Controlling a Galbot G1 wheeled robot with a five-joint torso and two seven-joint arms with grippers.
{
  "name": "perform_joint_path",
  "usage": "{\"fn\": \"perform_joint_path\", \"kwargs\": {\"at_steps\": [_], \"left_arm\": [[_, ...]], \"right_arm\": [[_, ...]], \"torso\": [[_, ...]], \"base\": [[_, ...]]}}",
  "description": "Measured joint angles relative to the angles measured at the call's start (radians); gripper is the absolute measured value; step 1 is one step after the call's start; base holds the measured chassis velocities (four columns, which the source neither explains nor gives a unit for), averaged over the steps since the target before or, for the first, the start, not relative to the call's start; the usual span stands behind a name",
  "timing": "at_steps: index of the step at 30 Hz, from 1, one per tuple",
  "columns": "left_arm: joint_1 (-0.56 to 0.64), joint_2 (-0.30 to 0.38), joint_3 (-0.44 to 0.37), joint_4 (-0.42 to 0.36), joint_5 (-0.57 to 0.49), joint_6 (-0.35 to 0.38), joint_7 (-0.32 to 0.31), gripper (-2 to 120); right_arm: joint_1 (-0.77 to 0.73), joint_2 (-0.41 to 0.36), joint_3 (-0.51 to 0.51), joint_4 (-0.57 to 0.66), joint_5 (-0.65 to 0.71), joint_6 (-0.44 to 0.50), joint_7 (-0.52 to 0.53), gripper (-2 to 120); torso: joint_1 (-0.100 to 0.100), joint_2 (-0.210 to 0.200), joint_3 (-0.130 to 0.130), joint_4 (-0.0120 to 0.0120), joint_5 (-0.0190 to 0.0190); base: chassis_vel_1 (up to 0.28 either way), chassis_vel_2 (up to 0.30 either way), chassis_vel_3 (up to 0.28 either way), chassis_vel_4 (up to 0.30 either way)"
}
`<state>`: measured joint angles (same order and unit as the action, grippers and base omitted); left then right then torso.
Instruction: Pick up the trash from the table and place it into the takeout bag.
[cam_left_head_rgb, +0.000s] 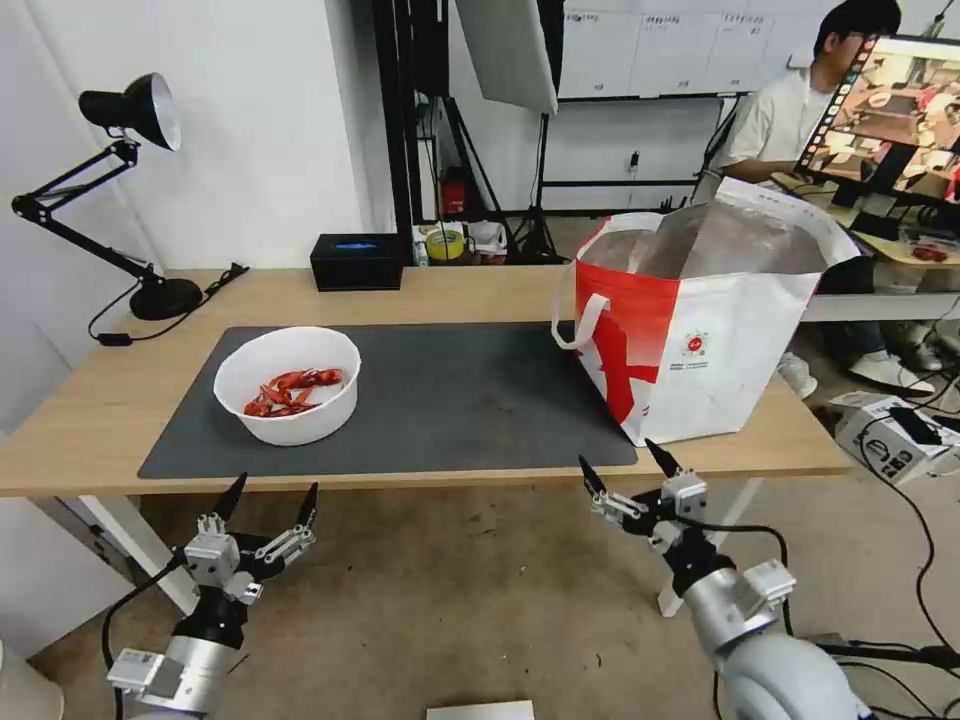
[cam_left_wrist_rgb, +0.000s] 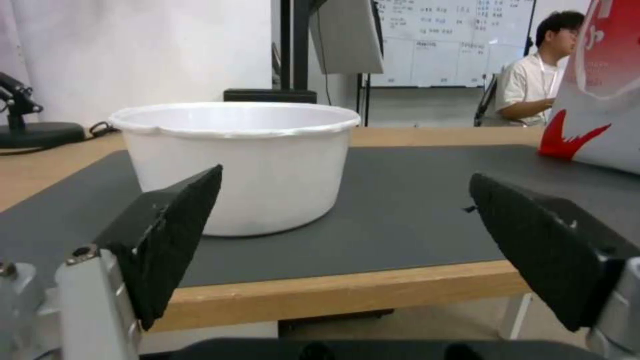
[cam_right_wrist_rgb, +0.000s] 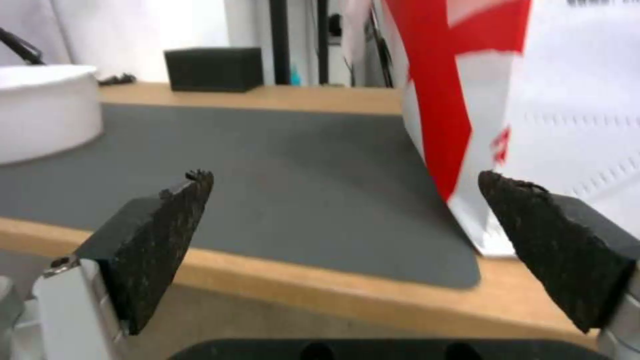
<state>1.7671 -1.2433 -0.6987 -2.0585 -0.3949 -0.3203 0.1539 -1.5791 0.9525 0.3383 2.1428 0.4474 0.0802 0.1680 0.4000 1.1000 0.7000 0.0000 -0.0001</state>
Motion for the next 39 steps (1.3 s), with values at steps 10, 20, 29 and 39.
{"fn": "perform_joint_path", "kwargs": {"at_steps": [10,20,29,39], "left_arm": [[-0.005,-0.004,0.01,0.017,0.007,-0.006,0.001,100],[-0.025,-0.001,-0.003,0.043,-0.001,0.012,-0.005,100],[-0.129,0.133,-0.058,-0.01,-0.164,0.185,-0.136,100],[-0.255,0.411,-0.089,-0.039,-0.418,0.449,-0.272,100]], "right_arm": [[0.003,0.023,-0.028,-0.051,-0.004,-0.006,0.011,100],[0.002,0.025,-0.033,-0.054,-0.001,-0.011,0.001,100],[0.003,0.024,-0.033,-0.054,0.001,-0.012,0.0,100],[0.004,0.024,-0.033,-0.053,0.002,-0.012,0.0,100]], "torso": [[0.0,0.0,0.0,0.0001,0.0],[0.0,0.0,0.0,0.0002,-0.0001],[0.0,0.0,0.0,0.0001,0.0001],[0.0,0.0,0.0,0.0,0.0001]], "base": [[0.0,0.0,0.0,0.0],[0.0,0.0,0.0,0.0],[0.0,0.0,0.0,0.0],[0.0,0.0,0.0,0.0]]}}
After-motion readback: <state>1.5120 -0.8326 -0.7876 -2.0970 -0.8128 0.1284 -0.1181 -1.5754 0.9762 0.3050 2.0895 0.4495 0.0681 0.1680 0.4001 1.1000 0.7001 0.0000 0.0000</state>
